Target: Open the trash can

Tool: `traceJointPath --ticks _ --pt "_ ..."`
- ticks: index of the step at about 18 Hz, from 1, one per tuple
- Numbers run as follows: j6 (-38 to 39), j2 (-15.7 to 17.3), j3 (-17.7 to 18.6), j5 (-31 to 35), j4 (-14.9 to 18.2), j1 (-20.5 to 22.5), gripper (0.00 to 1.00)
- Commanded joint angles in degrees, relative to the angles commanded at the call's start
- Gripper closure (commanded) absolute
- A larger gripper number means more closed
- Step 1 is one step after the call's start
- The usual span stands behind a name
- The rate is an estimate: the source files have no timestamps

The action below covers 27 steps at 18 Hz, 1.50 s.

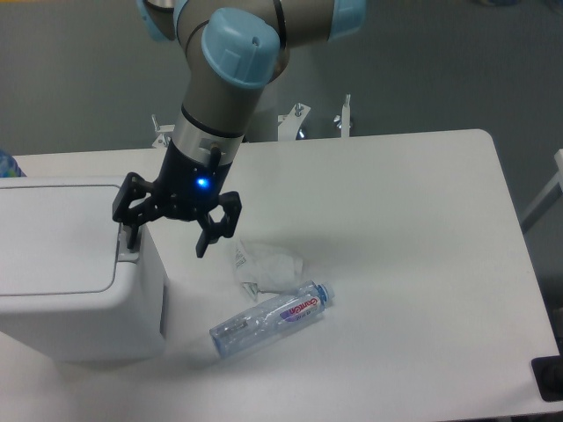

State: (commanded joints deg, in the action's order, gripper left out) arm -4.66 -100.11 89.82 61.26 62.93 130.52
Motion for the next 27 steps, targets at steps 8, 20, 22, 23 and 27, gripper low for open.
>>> traceJointPath --ticks 8,20,22,23,27 --pt "0.0 0.0 -0.2 0.0 0.0 0.0 0.0" --pt "-0.4 0.6 -8.3 0.3 0.2 2.8 0.0" --pt "-0.6 0.7 -10.3 3.0 0.2 5.0 0.0" --pt "-0.7 0.9 -11.6 4.1 0.0 7.2 0.0" --pt "-0.9 0.9 -14.3 4.3 -5.0 13.8 0.0"
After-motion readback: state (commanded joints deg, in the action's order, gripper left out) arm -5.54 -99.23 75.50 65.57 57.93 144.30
